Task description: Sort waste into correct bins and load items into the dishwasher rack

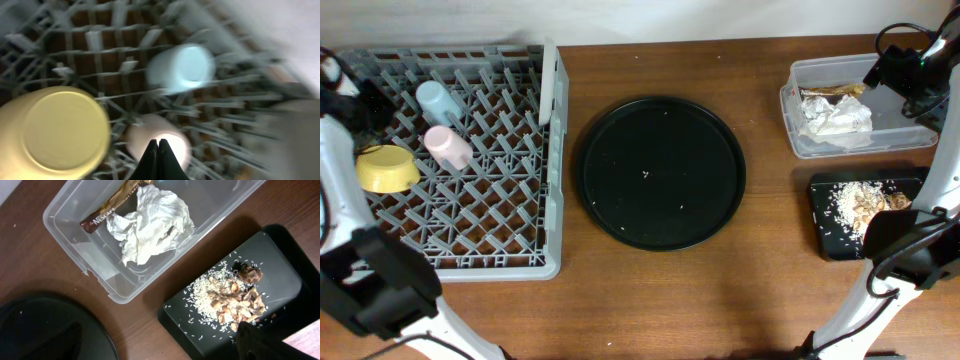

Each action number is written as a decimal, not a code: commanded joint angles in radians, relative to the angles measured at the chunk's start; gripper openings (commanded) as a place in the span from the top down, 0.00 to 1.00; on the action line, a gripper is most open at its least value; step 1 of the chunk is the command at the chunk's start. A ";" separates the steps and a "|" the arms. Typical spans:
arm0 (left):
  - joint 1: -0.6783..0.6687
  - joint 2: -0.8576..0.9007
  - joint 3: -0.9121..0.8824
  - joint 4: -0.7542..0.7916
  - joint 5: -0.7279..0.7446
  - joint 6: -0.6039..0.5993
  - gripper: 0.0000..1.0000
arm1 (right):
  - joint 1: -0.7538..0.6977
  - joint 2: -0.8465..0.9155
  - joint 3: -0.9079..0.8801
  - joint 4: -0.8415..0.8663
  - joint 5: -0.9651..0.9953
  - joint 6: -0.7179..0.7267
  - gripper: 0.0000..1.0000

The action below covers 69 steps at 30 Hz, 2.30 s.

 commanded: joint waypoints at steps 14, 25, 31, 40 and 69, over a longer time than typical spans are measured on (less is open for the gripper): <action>0.113 0.162 -0.012 -0.074 -0.201 -0.045 0.99 | -0.001 -0.006 0.008 -0.001 0.005 0.011 0.02; 0.131 0.109 -0.010 -0.048 -0.089 0.031 1.00 | -0.001 -0.006 0.008 -0.001 0.005 0.011 0.01; 0.143 0.108 -0.026 -0.098 -0.113 0.030 1.00 | -0.001 -0.006 0.008 -0.001 0.005 0.011 0.02; 0.241 -0.064 -0.026 -0.214 -0.233 -0.169 0.95 | -0.001 -0.006 0.008 -0.001 0.005 0.011 0.02; -0.314 -0.939 -0.030 -0.761 0.276 -0.010 0.01 | -0.001 -0.006 0.008 -0.001 0.005 0.011 0.02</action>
